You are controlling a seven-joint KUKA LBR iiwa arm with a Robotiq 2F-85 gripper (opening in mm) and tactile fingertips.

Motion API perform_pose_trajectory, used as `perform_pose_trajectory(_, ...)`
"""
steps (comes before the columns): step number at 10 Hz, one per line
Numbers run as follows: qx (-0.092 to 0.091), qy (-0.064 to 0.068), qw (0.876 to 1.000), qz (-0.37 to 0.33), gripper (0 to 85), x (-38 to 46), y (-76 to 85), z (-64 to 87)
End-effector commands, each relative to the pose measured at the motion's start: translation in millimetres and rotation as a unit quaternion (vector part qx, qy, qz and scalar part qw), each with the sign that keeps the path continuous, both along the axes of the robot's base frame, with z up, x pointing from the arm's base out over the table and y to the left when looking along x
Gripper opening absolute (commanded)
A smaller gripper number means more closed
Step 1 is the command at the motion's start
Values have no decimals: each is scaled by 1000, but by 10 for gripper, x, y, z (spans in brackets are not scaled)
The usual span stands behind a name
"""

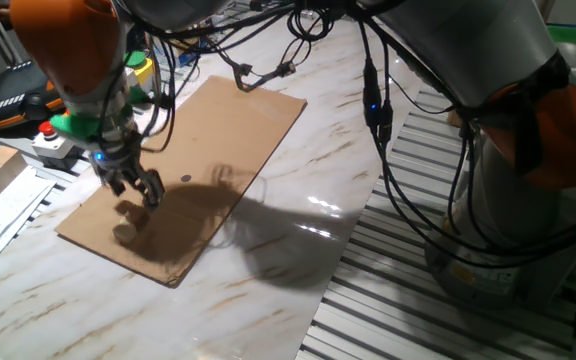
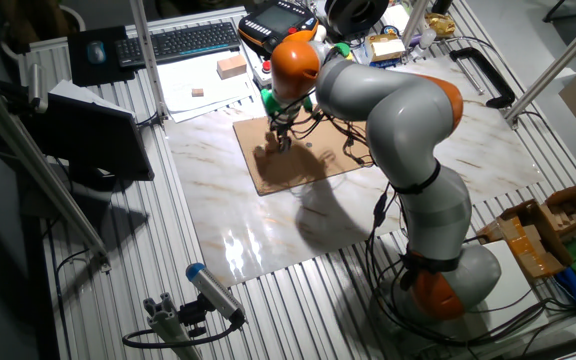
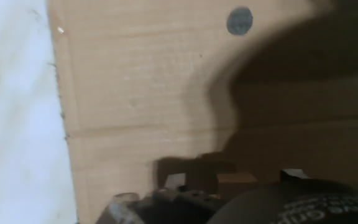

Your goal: Use the gripper to push the small block from left to right

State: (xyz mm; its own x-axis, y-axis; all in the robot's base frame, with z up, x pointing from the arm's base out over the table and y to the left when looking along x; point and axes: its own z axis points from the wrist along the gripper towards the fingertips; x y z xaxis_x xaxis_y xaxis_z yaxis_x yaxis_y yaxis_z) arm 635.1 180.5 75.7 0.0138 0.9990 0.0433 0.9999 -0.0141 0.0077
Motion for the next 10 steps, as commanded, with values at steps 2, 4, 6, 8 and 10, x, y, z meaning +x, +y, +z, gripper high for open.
perform_pose_trajectory(2,-18,-1,999,28,653,-28,-145,102)
perform_pose_trajectory(4,-31,-2,997,65,370,-64,-298,188)
perform_pose_trajectory(6,-29,0,990,136,47,-82,-525,297)
perform_pose_trajectory(8,-41,9,973,229,7,-92,-738,422)
perform_pose_trajectory(10,-31,9,943,332,7,-128,-1023,538)
